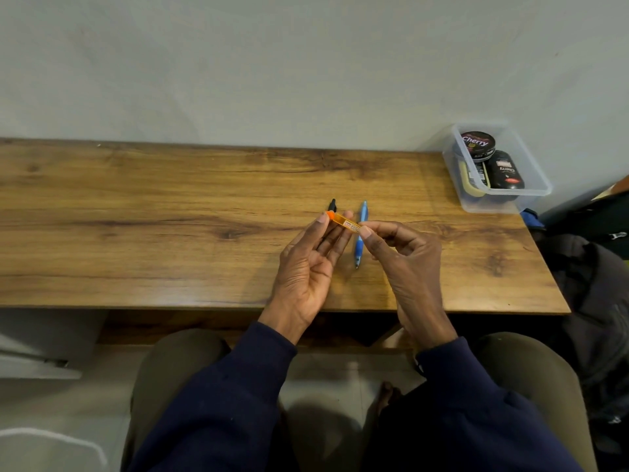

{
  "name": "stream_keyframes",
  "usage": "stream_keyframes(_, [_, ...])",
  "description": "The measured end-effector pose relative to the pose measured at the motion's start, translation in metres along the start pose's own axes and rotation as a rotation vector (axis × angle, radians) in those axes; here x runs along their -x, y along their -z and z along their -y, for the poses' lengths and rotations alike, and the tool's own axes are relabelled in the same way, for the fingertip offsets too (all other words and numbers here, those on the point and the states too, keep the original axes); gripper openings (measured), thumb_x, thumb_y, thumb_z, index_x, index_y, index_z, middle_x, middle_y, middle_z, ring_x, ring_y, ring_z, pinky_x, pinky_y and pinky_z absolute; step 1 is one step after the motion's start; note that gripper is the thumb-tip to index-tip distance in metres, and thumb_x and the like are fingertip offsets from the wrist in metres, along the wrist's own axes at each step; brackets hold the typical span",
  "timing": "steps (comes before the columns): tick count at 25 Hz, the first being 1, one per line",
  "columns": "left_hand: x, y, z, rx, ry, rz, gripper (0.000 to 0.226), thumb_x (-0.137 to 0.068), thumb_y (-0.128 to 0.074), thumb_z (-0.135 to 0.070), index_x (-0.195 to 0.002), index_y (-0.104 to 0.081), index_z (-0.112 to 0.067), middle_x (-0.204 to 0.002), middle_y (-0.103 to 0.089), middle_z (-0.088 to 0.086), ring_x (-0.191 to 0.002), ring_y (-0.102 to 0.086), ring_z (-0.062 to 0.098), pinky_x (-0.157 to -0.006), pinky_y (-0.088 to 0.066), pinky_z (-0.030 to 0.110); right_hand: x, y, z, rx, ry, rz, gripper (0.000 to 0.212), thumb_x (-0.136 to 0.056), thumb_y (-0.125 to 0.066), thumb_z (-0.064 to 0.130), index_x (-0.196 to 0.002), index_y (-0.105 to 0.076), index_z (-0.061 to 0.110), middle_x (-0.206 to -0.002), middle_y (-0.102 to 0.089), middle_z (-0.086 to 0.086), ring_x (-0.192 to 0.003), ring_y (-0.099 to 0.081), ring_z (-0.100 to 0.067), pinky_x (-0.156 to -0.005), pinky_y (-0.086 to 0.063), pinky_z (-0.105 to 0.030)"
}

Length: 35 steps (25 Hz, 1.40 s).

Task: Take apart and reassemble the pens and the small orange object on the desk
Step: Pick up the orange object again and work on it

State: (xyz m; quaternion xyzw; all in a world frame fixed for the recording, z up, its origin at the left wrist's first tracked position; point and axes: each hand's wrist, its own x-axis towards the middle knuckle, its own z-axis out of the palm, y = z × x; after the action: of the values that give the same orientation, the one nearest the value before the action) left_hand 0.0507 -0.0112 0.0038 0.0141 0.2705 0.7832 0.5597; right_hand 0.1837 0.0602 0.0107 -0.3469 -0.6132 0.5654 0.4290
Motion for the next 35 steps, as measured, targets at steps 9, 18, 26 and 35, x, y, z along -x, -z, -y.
stream_keyframes(9, [0.0, -0.002, -0.001, -0.084, -0.055, -0.054, 0.03, -0.093, -0.065, -0.001, -0.12, -0.062, 0.011, -0.13, -0.065, 0.03, -0.125, -0.066, 0.034, -0.094, -0.061, 0.033, -0.003, 0.006, 0.004, 0.091, 0.05, 0.018, 0.019, -0.091, -0.076, 0.017, -0.108, -0.077, 0.007, -0.105, -0.079, 0.0, -0.106, -0.073, -0.011, -0.088, -0.059, -0.025])
stream_keyframes(18, [0.001, -0.003, -0.002, -0.191, -0.084, -0.06, 0.012, -0.094, -0.065, 0.003, -0.104, -0.07, 0.007, -0.105, -0.075, 0.021, -0.108, -0.072, 0.031, -0.088, -0.062, 0.033, -0.011, 0.013, 0.016, 0.172, 0.088, 0.02, 0.017, -0.088, -0.08, 0.02, -0.102, -0.08, 0.01, -0.096, -0.08, 0.003, -0.093, -0.076, -0.011, -0.078, -0.06, -0.024])
stream_keyframes(26, [-0.001, 0.0, -0.005, -0.105, 0.072, -0.009, 0.01, -0.088, -0.071, 0.003, -0.097, -0.076, 0.004, -0.109, -0.075, 0.023, -0.11, -0.074, 0.032, -0.102, -0.057, 0.04, -0.015, 0.02, 0.025, 0.295, 0.079, 0.054, 0.015, -0.087, -0.08, 0.02, -0.101, -0.08, 0.013, -0.095, -0.08, 0.005, -0.092, -0.073, -0.009, -0.079, -0.06, -0.028])
stream_keyframes(35, [-0.004, 0.004, 0.004, -0.051, 0.154, 0.035, 0.024, -0.084, -0.076, 0.0, -0.108, -0.075, 0.005, -0.123, -0.072, 0.027, -0.12, -0.07, 0.033, -0.101, -0.057, 0.041, -0.016, 0.041, 0.023, 0.723, 0.293, 0.188, 0.029, -0.087, -0.079, 0.026, -0.115, -0.076, 0.019, -0.101, -0.073, 0.006, -0.088, -0.061, -0.011, -0.073, -0.052, -0.027])
